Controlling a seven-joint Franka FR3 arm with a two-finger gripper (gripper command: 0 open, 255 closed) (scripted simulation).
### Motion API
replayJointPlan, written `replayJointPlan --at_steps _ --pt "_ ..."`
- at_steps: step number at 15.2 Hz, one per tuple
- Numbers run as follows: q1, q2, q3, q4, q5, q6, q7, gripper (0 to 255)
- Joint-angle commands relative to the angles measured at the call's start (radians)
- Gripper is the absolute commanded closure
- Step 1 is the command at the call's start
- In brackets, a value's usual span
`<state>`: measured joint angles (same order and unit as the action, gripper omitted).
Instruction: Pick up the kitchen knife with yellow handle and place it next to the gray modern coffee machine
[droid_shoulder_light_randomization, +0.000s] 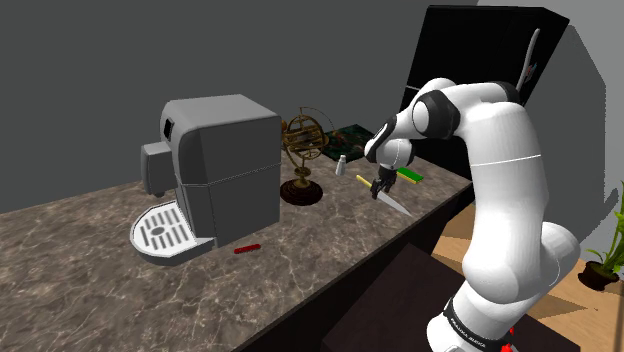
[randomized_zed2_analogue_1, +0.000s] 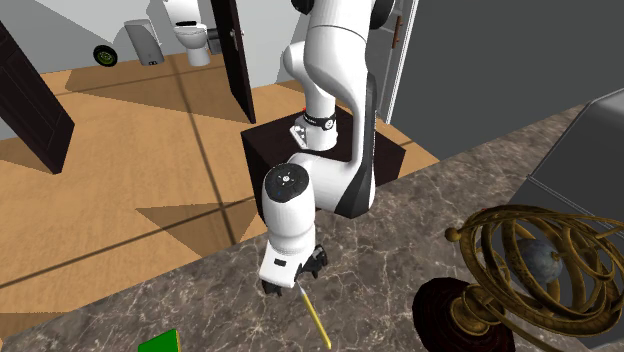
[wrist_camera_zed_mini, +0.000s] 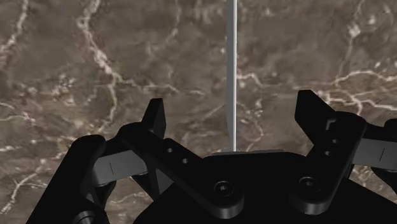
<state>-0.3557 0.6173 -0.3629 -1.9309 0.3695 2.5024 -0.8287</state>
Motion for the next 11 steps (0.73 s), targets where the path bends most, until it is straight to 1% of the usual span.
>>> replayJointPlan --at_steps 1,2,3,11 --pt "0.000 0.000 0.000 0.000 0.000 0.000 0.000 0" --pt "0.000 0.000 0.000 0.000 0.000 0.000 0.000 0" --pt "0.000 0.000 0.000 0.000 0.000 0.000 0.000 255" --pt "0.000 0.000 0.000 0.000 0.000 0.000 0.000 255"
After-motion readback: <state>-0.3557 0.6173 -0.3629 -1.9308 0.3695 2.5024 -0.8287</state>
